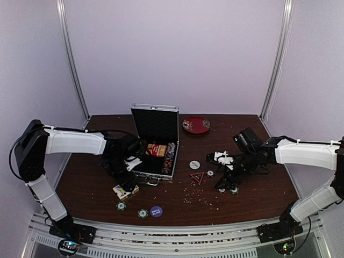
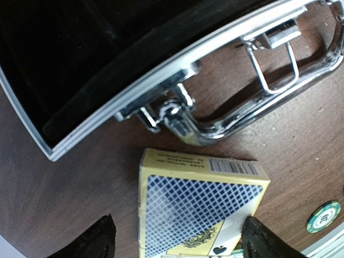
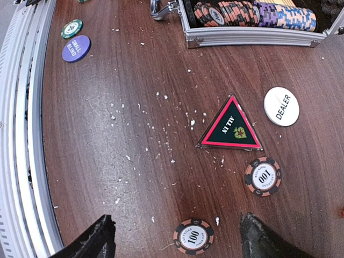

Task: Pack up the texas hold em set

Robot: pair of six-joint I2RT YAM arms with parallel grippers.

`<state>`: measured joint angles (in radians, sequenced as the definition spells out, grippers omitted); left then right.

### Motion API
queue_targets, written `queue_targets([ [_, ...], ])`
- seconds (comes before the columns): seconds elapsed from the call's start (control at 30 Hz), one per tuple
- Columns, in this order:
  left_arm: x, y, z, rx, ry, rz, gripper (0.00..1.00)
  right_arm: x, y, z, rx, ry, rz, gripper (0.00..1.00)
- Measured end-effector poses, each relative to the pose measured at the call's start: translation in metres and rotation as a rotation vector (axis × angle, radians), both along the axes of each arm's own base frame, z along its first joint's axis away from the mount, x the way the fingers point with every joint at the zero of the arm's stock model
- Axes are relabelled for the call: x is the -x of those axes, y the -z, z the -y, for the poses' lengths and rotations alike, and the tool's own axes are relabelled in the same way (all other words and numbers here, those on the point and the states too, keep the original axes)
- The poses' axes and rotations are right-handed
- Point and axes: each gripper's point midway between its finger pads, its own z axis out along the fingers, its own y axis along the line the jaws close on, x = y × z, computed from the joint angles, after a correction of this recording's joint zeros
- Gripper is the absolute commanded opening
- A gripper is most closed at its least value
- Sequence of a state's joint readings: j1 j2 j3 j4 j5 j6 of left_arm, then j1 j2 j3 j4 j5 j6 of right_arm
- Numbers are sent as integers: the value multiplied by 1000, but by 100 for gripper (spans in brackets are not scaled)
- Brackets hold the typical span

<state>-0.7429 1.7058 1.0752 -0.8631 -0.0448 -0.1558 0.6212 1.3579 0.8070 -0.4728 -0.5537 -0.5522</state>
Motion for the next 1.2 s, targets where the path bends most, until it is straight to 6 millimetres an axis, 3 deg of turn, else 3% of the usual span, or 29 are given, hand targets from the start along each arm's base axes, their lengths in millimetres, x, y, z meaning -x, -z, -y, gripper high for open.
queue_targets([
  [0.4,11,13,5,-6,22,-58,73,1,5,0,8,-6,-16,80],
  [0.7,21,13,4,-40,26,-74,77,2,10,-1,15,-20,-24,80],
  [0.97,26,19,1,-74,26,-109,63,4,13,0,20,-25,-36,80],
  [1.1,23,8,13,-65,54,-91,63,5,13,-1,17,-28,-39,80],
  [1.2,16,-11,39,-43,147,-19,63,6,12,-1,14,-33,-43,80],
])
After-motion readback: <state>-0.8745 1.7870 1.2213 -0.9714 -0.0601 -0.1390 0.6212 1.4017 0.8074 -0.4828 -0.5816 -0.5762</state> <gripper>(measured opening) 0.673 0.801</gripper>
